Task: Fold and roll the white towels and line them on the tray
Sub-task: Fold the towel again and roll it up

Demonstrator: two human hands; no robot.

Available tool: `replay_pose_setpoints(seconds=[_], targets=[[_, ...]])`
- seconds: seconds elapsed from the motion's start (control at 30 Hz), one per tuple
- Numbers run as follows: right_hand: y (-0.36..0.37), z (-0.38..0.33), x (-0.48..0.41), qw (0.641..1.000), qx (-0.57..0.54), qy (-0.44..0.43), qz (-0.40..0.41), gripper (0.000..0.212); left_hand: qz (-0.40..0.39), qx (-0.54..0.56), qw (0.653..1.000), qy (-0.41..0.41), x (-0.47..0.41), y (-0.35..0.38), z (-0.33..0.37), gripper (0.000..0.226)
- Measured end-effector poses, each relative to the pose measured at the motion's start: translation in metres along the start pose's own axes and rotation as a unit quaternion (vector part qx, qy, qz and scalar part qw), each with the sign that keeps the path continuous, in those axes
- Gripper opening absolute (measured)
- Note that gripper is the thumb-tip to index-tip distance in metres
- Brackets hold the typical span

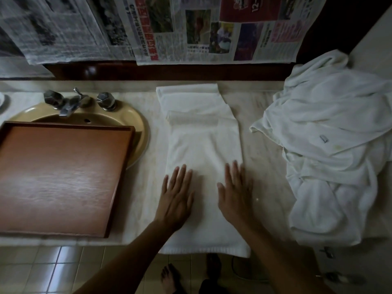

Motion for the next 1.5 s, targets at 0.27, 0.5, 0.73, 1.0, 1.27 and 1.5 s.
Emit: replay_pose_setpoints(seconds=[0.27,0.5,0.73,1.0,1.27,1.5], targets=[[0.015,0.036,-0.075,0.999,0.029,-0.023,-0.009,0.061,0.012,-0.036,0.997,-0.064,-0.054,0.001,-0.076,0.063],[0.013,-0.016,-0.143,0.997,0.029,-0.071,0.001,0.061,-0.001,-0.012,1.000,0.020,-0.125,-0.003,-0.015,0.062],[0.015,0.060,-0.172,1.000,0.009,0.007,-0.005,0.062,-0.003,-0.043,0.998,-0.039,-0.143,0.001,-0.094,0.063],[-0.003,0.034,-0.067,0.999,-0.028,0.001,0.029,0.066,0.020,-0.016,0.999,-0.041,-0.056,-0.016,-0.061,0.065],[0.001,0.038,0.053,0.998,-0.005,-0.067,-0.016,0.057,-0.026,0.015,0.999,0.036,0.034,0.014,-0.012,0.059],[-0.030,0.066,0.079,0.998,0.017,-0.065,0.000,0.054,-0.017,0.008,0.999,-0.036,0.068,0.000,-0.034,0.060]])
Point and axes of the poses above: each hand's wrist, its own x-axis away from the middle knuckle, its own y-axis out of the palm, z = x × y, the point moved 8 cm from there along -x, towards the middle knuckle, and after that the axes turned 2 degrees about -y, right-handed, at the moved point
